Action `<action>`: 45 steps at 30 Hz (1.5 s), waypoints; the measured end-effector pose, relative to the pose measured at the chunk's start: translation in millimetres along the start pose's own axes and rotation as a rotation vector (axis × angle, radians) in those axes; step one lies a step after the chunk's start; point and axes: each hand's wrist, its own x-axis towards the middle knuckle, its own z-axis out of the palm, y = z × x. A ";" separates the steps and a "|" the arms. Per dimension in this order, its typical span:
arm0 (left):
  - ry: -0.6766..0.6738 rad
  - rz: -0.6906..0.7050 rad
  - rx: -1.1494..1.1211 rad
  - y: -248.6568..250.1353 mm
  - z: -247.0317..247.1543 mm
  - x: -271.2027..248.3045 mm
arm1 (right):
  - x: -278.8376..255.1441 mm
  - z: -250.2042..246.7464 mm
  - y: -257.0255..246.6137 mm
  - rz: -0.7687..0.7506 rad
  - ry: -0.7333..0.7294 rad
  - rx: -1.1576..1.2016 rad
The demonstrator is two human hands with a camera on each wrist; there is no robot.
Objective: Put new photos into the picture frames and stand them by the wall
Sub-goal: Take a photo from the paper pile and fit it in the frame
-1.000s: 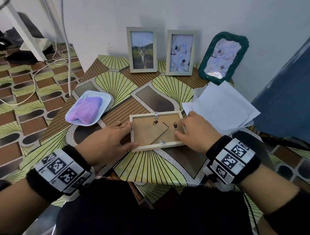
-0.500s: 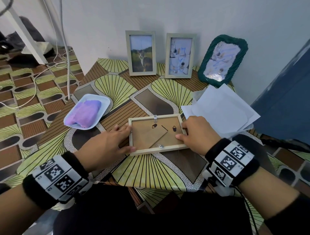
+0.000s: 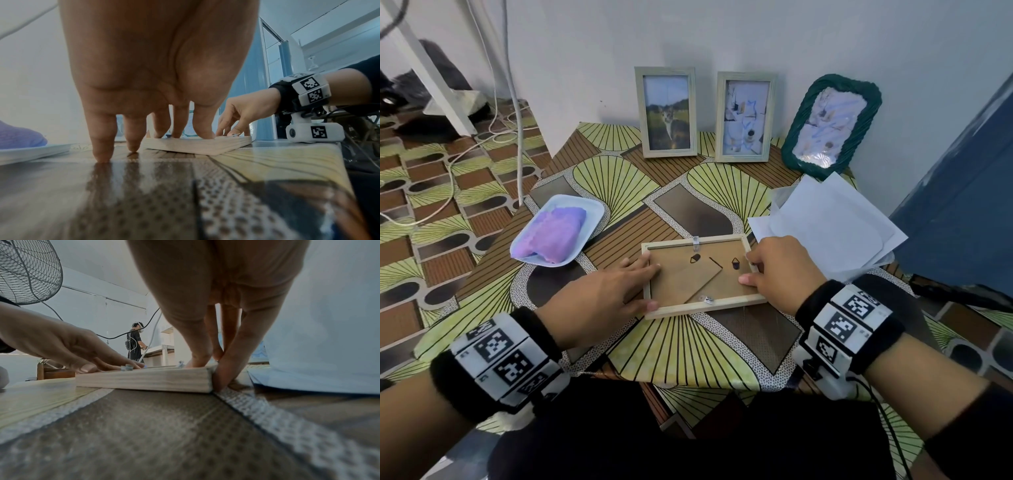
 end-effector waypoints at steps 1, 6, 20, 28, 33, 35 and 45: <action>0.014 -0.004 -0.008 0.4 -0.1 -0.5 | 0.0 -0.2 0.2 -0.013 -0.006 0.001; 0.031 -0.008 -0.019 1.3 0.3 -1.1 | 0.1 0.7 -0.7 -0.029 -0.018 -0.010; 0.189 0.117 0.156 5.2 -23.1 15.2 | -33.8 2.8 9.7 -0.097 -0.054 0.018; 0.002 0.310 0.370 -2.0 -42.7 48.7 | -47.6 5.0 5.3 -0.072 -0.055 -0.103; 0.037 0.333 0.324 -9.6 -37.9 32.2 | -36.1 8.6 5.5 -0.072 -0.042 -0.104; 0.081 0.351 0.273 -6.1 -35.2 21.3 | -27.8 8.5 4.4 -0.059 -0.041 -0.117; 0.179 0.285 0.109 13.5 -19.0 -6.5 | 9.6 15.9 4.8 -0.036 0.000 -0.100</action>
